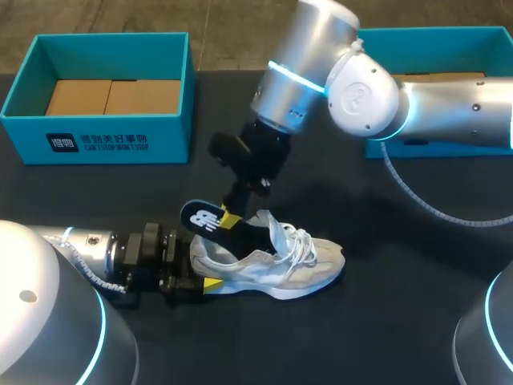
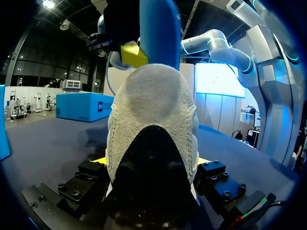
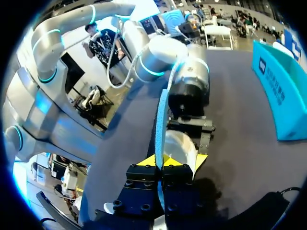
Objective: Take the shoe out of the shoebox, open the shoe tongue, remove and reinsert the insole, then place the shoe into the shoebox
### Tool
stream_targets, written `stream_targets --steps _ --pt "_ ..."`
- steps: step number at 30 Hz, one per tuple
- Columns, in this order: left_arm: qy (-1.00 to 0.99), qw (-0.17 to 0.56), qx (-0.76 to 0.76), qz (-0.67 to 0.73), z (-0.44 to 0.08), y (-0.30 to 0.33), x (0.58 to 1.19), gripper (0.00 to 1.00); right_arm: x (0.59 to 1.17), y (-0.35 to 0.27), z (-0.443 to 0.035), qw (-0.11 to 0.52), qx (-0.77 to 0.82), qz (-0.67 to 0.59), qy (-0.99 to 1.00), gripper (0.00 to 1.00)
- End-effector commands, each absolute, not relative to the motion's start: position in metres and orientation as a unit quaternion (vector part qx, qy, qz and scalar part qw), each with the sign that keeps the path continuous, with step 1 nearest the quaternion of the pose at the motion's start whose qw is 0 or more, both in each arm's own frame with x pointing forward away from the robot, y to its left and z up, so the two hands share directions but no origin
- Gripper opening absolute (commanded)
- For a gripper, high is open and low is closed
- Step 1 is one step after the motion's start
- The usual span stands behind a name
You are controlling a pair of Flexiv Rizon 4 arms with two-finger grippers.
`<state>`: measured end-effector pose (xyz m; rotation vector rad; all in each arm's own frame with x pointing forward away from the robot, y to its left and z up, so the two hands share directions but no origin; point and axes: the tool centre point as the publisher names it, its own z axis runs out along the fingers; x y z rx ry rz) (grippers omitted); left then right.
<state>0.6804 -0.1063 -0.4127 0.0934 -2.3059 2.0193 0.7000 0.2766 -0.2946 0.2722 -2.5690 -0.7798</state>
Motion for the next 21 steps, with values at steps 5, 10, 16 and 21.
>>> stream_targets --steps 5,10,16,21 --pt "-0.751 0.037 0.031 0.658 -0.412 -0.107 0.680 0.00 0.696 0.266 -0.294 0.212 0.094 -0.291 -0.928 0.00" --pt "-0.751 0.037 0.031 0.658 -0.412 -0.107 0.680 0.00 0.696 0.266 -0.294 0.212 0.094 -0.291 -0.928 0.00" --pt "-0.751 0.037 0.031 0.658 -0.412 -0.107 0.680 0.00 0.702 0.273 -0.285 0.203 0.108 -0.335 -0.914 0.00" --pt "-0.751 0.037 0.031 0.658 -0.412 -0.107 0.680 0.00 0.712 0.272 -0.261 0.199 0.108 -0.397 -0.889 0.00"
